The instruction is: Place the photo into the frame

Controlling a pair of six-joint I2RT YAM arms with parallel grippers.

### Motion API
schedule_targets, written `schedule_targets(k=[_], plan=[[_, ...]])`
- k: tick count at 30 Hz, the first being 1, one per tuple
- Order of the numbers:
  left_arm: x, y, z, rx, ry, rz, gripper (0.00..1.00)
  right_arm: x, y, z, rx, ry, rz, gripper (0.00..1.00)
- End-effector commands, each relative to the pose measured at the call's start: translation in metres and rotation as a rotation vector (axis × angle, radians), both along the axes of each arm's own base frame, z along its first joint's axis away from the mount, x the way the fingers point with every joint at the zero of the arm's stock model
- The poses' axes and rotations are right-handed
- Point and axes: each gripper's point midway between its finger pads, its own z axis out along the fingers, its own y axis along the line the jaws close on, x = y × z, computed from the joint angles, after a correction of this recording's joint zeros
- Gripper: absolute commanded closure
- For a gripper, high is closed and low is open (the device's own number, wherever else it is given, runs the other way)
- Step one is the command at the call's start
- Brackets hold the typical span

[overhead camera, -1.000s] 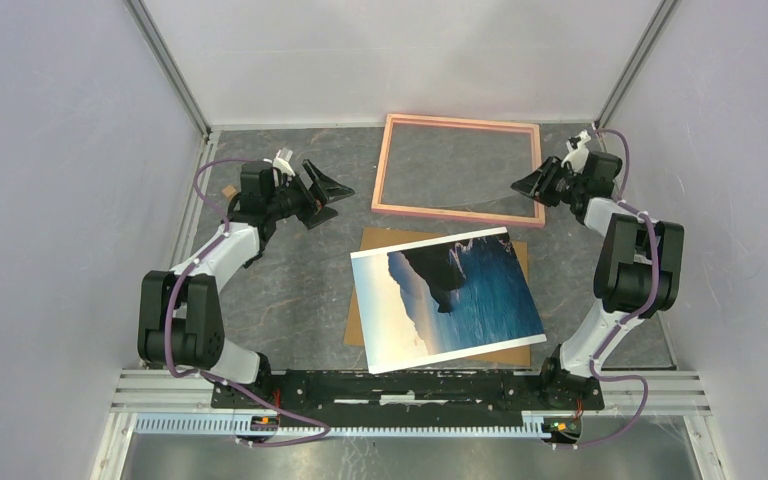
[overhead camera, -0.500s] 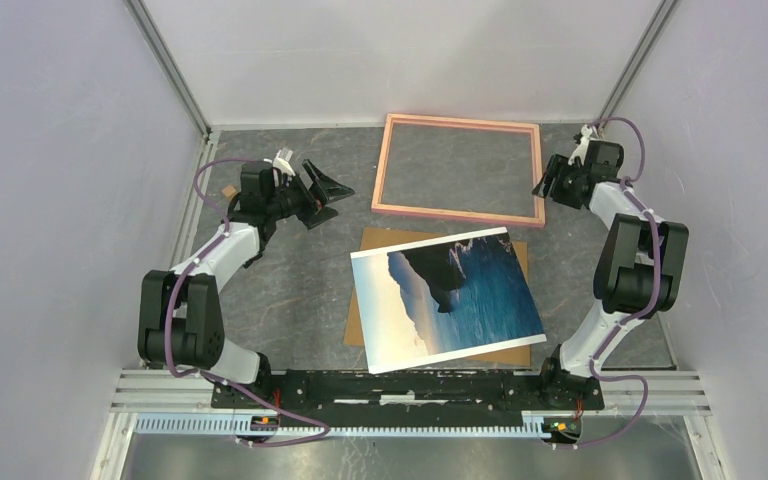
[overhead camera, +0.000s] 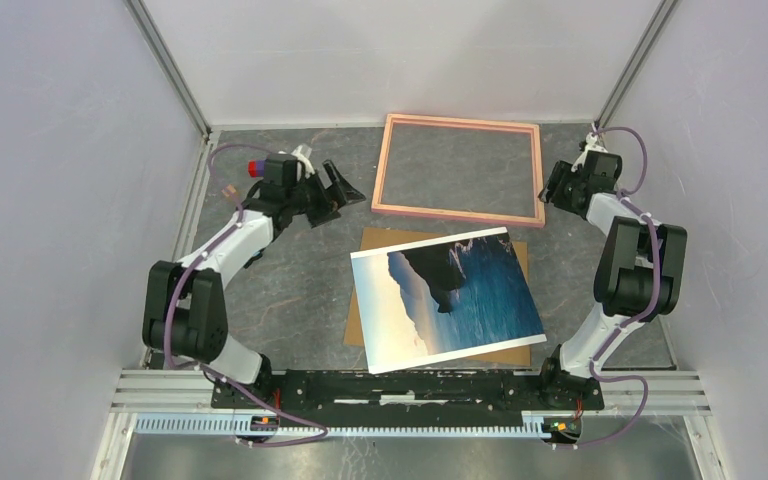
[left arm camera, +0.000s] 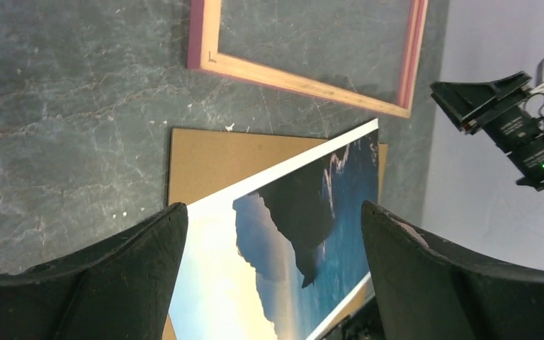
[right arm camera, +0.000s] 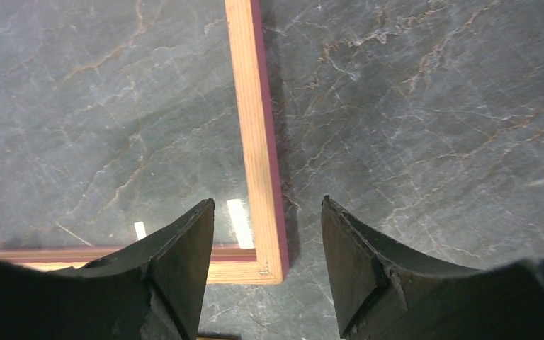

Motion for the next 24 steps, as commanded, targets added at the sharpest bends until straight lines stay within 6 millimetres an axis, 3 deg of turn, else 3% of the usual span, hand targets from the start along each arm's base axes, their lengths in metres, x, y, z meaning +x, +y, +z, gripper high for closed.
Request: schedule_targets(k=[1, 6, 9, 12, 15, 18, 24], plan=[[0.024, 0.001, -0.004, 0.158, -0.041, 0.050, 0.04, 0.022, 0.007, 0.020, 0.072, -0.142, -0.018, 0.38], [0.066, -0.020, -0.005, 0.185, -0.111, 0.107, 0.05, 0.015, 0.002, 0.013, 0.079, -0.159, -0.095, 0.39], [0.096, -0.036, -0.019, 0.181, -0.114, 0.107, 0.06, 0.013, -0.008, 0.011, 0.034, -0.142, -0.116, 0.39], [0.125, -0.056, -0.027, 0.131, -0.137, 0.085, 0.07, 0.016, -0.006, 0.006, 0.044, -0.117, -0.099, 0.38], [0.144, -0.061, -0.037, 0.118, -0.160, 0.112, 0.06, 0.021, 0.002, -0.001, 0.088, -0.125, -0.072, 0.38], [0.151, -0.068, -0.046, 0.098, -0.161, 0.108, 0.06, 0.024, 0.006, -0.009, 0.113, -0.106, -0.054, 0.37], [0.137, -0.093, -0.063, 0.022, -0.128, 0.039, 0.06, 0.028, 0.016, -0.026, 0.169, -0.068, -0.022, 0.37]])
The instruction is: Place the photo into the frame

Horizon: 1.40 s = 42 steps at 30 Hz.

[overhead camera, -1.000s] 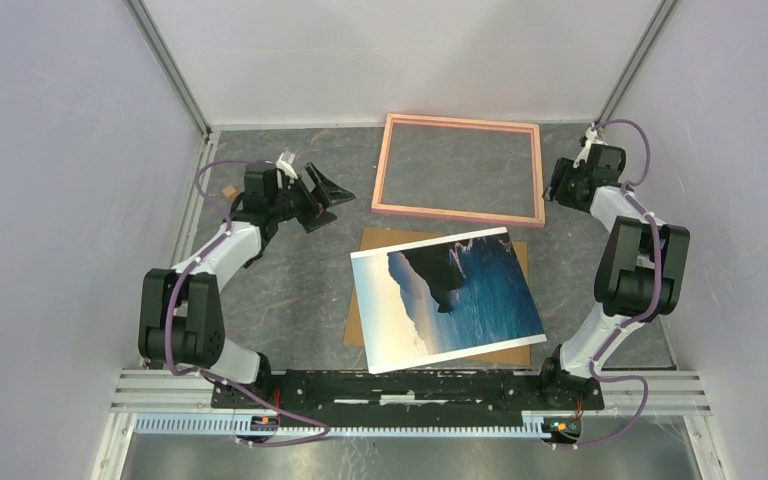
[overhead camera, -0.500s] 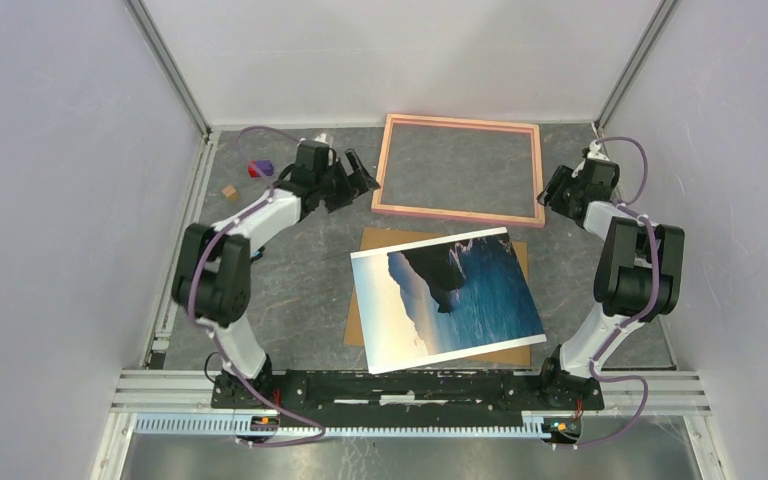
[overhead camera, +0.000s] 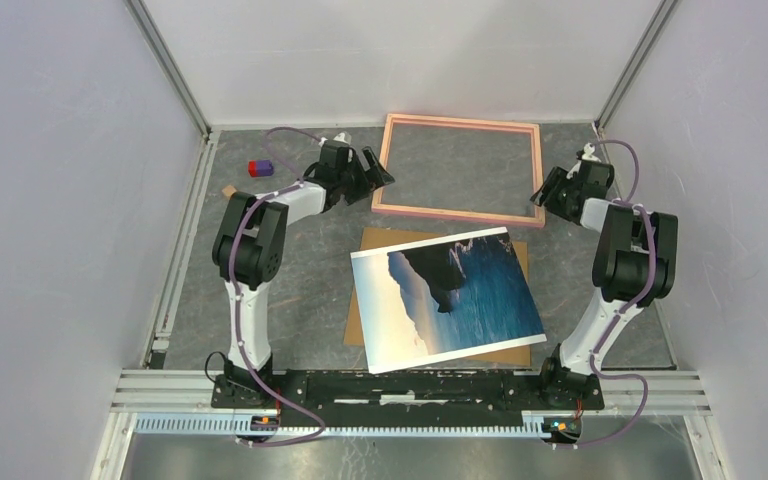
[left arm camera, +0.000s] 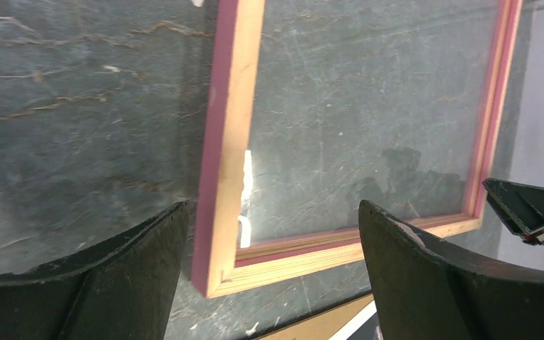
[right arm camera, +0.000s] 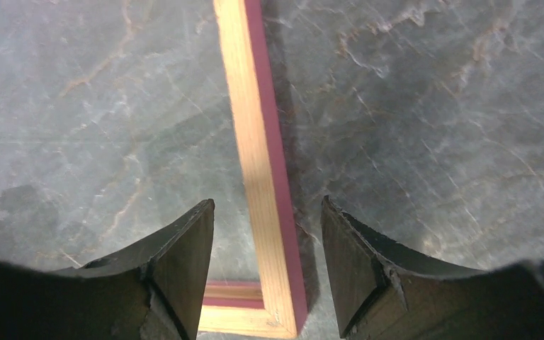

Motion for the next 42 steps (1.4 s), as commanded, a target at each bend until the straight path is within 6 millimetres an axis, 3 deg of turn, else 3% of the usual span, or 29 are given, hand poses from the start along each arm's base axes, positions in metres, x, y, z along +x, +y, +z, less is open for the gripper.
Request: schedule_targets(k=[1, 6, 10, 19, 24, 27, 30, 35, 38, 42], plan=[[0.007, -0.032, 0.028, -0.127, -0.088, -0.040, 0.06, 0.016, 0.007, 0.009, 0.051, -0.043, 0.035, 0.37], [-0.008, -0.051, 0.031, -0.155, -0.092, -0.104, 0.07, 0.009, 0.024, 0.016, 0.134, -0.088, 0.064, 0.38], [-0.024, -0.053, 0.037, -0.187, -0.103, -0.098, 0.07, 0.000, 0.032, 0.020, 0.169, -0.106, 0.070, 0.38], [-0.041, -0.028, 0.048, -0.170, -0.140, -0.012, 0.06, -0.010, 0.035, 0.019, 0.168, -0.082, 0.092, 0.38], [-0.035, 0.003, 0.060, 0.032, -0.139, 0.045, 0.03, -0.011, 0.009, 0.017, 0.047, -0.024, 0.051, 0.36], [-0.045, 0.032, 0.063, 0.137, -0.115, 0.136, 0.00, -0.016, -0.010, 0.017, -0.031, 0.010, 0.009, 0.35], [-0.072, 0.054, 0.067, 0.177, -0.079, 0.187, 0.00, -0.023, -0.025, 0.021, -0.108, 0.045, -0.030, 0.35], [-0.131, 0.056, 0.062, 0.096, -0.017, 0.121, 0.00, -0.029, -0.024, 0.042, -0.147, 0.024, -0.015, 0.37], [-0.164, 0.056, 0.049, 0.047, 0.032, 0.067, 0.00, -0.030, -0.001, 0.060, -0.121, -0.035, 0.043, 0.37], [-0.190, 0.059, 0.035, -0.001, 0.090, 0.037, 0.00, -0.037, 0.053, 0.087, -0.085, -0.107, 0.174, 0.37]])
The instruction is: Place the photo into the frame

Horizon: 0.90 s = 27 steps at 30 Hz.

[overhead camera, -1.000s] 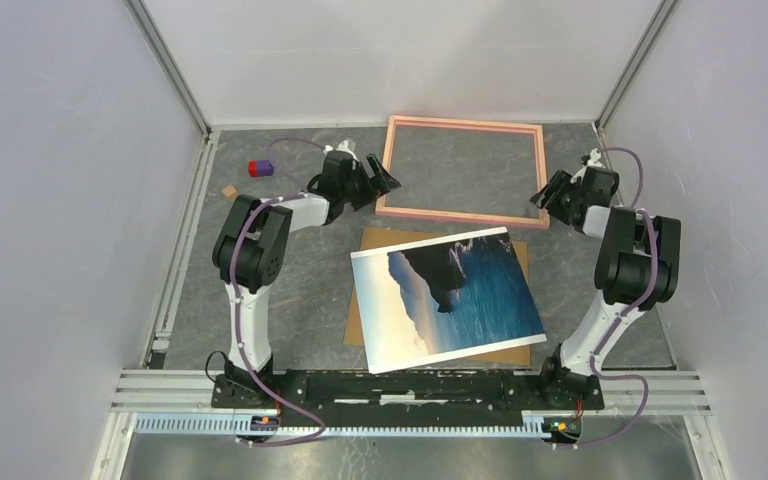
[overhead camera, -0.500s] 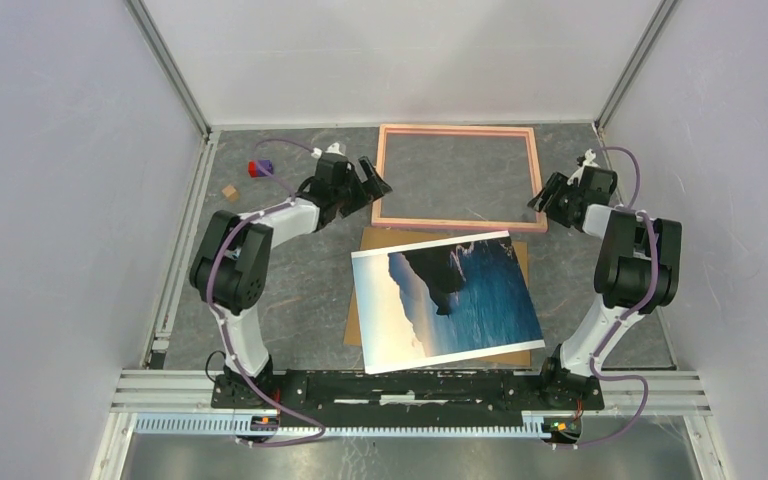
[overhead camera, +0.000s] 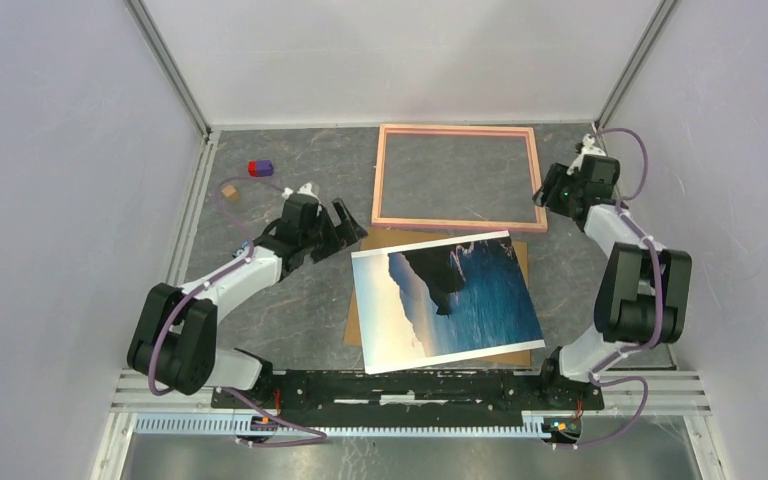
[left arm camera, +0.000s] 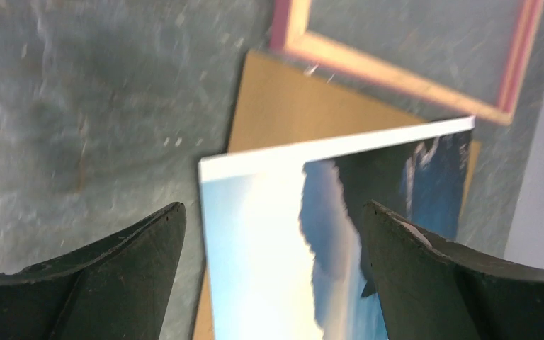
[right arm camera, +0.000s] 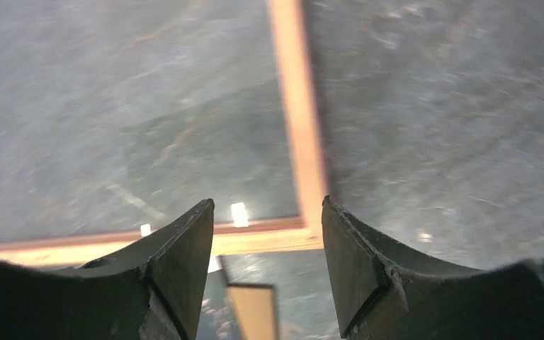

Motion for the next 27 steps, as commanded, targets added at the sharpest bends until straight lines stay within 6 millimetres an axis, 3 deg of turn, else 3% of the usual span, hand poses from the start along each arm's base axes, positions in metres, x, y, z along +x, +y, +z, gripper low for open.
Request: schedule_targets(k=[1, 5, 9, 11, 15, 27], plan=[[-0.031, 0.002, -0.014, -0.076, 0.072, -0.032, 0.00, -0.008, 0.069, 0.040, 0.020, -0.100, 0.194, 0.37], [-0.030, 0.013, -0.010, -0.087, -0.010, 0.014, 0.00, -0.058, 0.141, 0.035, 0.071, -0.117, 0.380, 0.37], [-0.021, 0.007, -0.010, -0.118, -0.043, -0.004, 0.00, -0.104, 0.173, 0.025, 0.099, -0.104, 0.474, 0.34], [-0.016, 0.005, -0.012, -0.122, -0.050, -0.010, 0.00, -0.121, 0.173, 0.014, 0.088, -0.076, 0.493, 0.34], [-0.009, -0.007, -0.015, -0.174, -0.052, -0.042, 0.00, -0.139, 0.152, -0.007, -0.013, 0.006, 0.464, 0.34], [-0.011, -0.020, -0.045, -0.248, 0.064, -0.077, 0.00, -0.147, 0.140, -0.027, 0.013, 0.050, 0.342, 0.36]])
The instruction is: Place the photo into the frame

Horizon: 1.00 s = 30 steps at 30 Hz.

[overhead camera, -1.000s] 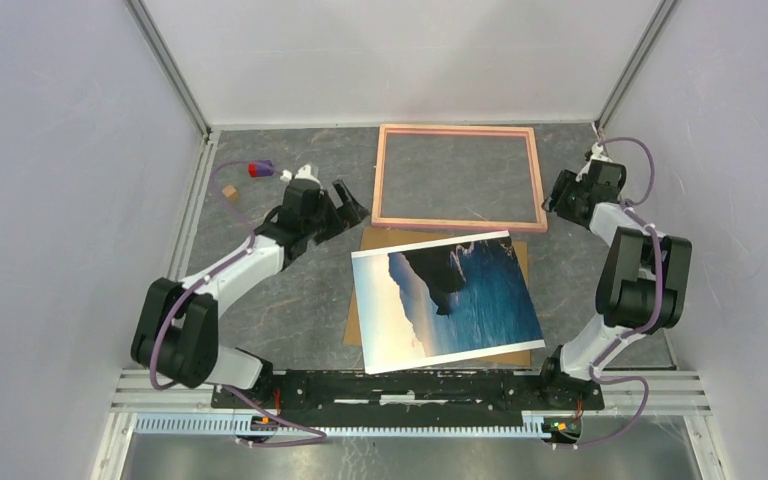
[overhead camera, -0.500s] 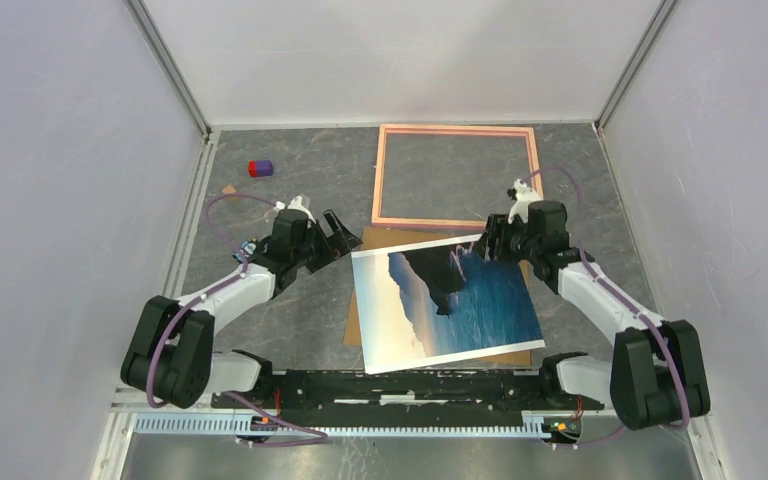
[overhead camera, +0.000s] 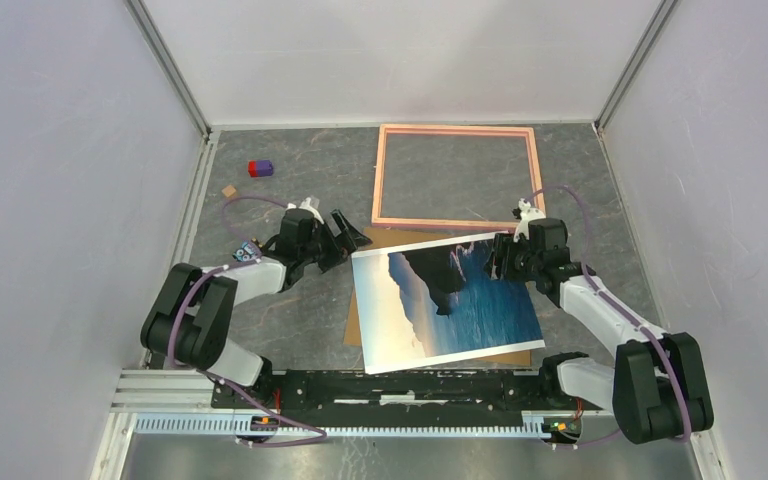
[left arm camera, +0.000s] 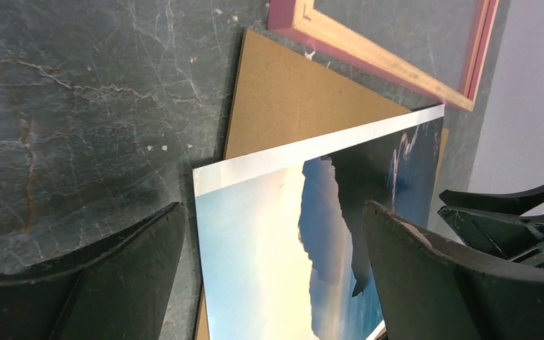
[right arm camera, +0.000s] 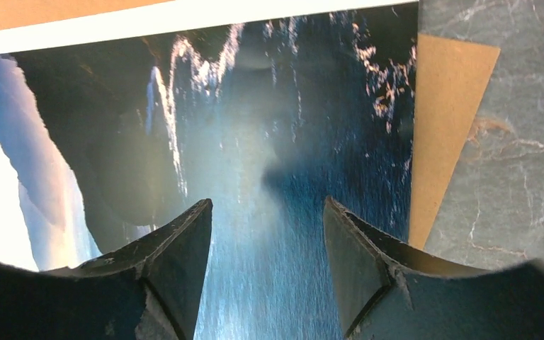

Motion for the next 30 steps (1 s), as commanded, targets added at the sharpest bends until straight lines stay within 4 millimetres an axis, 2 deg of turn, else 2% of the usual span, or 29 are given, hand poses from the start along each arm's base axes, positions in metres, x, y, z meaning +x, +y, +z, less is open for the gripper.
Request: schedule_targets(k=[1, 11, 21, 26, 30], plan=[[0.005, -0.012, 0.001, -0.083, 0.031, -0.029, 0.00, 0.007, -0.009, -0.002, -0.023, -0.021, -0.067, 0.36], [0.003, -0.010, -0.006, -0.139, 0.080, -0.041, 0.00, 0.000, -0.018, -0.028, -0.055, 0.028, -0.109, 0.36], [0.001, -0.003, 0.021, -0.388, -0.043, -0.053, 0.05, -0.008, -0.017, -0.043, -0.055, 0.057, -0.090, 0.36], [0.004, -0.002, 0.021, -0.465, -0.029, -0.046, 0.11, -0.009, -0.017, -0.045, -0.056, 0.058, -0.086, 0.36], [0.006, 0.003, 0.009, -0.388, 0.015, -0.008, 0.11, -0.010, -0.015, -0.047, -0.047, 0.062, -0.083, 0.36]])
